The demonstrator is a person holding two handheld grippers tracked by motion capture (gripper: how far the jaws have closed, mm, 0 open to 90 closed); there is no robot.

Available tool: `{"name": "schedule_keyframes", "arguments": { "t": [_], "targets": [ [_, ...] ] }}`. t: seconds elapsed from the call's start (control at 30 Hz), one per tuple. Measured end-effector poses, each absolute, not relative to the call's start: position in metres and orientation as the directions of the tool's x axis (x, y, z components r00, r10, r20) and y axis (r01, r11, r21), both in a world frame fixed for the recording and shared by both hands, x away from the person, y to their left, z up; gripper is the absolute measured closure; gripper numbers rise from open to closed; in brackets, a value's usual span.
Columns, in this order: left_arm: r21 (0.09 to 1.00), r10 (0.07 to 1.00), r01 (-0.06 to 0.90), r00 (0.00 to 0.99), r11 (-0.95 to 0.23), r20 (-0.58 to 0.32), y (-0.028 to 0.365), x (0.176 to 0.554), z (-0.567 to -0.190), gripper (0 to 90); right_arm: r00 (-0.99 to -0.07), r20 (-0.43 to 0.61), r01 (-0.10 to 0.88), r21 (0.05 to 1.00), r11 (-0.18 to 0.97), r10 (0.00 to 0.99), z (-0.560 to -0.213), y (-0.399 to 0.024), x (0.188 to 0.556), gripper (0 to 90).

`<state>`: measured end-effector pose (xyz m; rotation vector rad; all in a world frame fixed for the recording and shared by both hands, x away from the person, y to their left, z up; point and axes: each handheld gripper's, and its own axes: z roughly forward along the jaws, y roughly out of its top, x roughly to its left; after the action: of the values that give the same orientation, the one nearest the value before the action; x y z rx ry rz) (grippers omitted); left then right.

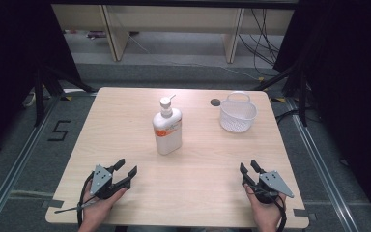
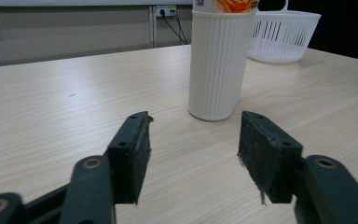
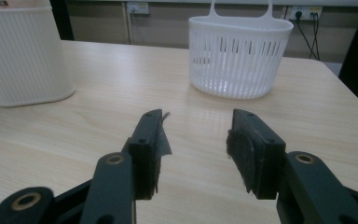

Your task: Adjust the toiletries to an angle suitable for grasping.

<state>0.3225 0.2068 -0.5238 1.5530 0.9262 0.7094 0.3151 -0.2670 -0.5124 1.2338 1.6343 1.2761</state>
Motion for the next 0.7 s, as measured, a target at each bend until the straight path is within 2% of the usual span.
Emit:
{"name": "schedule_keyframes", "arguments": {
  "t": [0.17,0.3,0.37,0.47,0.53,0.7],
  "targets": [
    [0.983,0.849,0.178,0.525,-0.044,-0.057,0.2,0.322,-0.514,65.2,-0.296,0.033,0.27,0.962,0.05,0.955,-0.514,-0.267,0.316,53.9],
    [0.988,0.839,0.144,0.543,-0.049,-0.038,0.189,0.324,-0.503,77.7,-0.309,0.017,0.25,0.966,0.064,0.951,-0.515,-0.268,0.318,54.2],
    [0.986,0.84,0.156,0.541,-0.061,-0.033,0.185,0.324,-0.498,83.6,-0.298,0.011,0.26,0.963,0.07,0.954,-0.515,-0.267,0.316,54.4],
    [0.989,0.825,0.139,0.564,-0.049,-0.038,0.175,0.331,-0.492,89.1,-0.291,0.0,0.261,0.962,0.079,0.957,-0.514,-0.268,0.316,54.4],
    [0.989,0.815,0.137,0.578,-0.061,-0.03,0.166,0.336,-0.486,89.4,-0.279,0.014,0.284,0.956,0.068,0.96,-0.514,-0.267,0.315,54.5],
    [0.99,0.79,0.112,0.613,-0.081,-0.005,0.145,0.35,-0.474,89.5,-0.276,-0.014,0.262,0.961,0.09,0.961,-0.514,-0.268,0.316,54.5]
  ]
}}
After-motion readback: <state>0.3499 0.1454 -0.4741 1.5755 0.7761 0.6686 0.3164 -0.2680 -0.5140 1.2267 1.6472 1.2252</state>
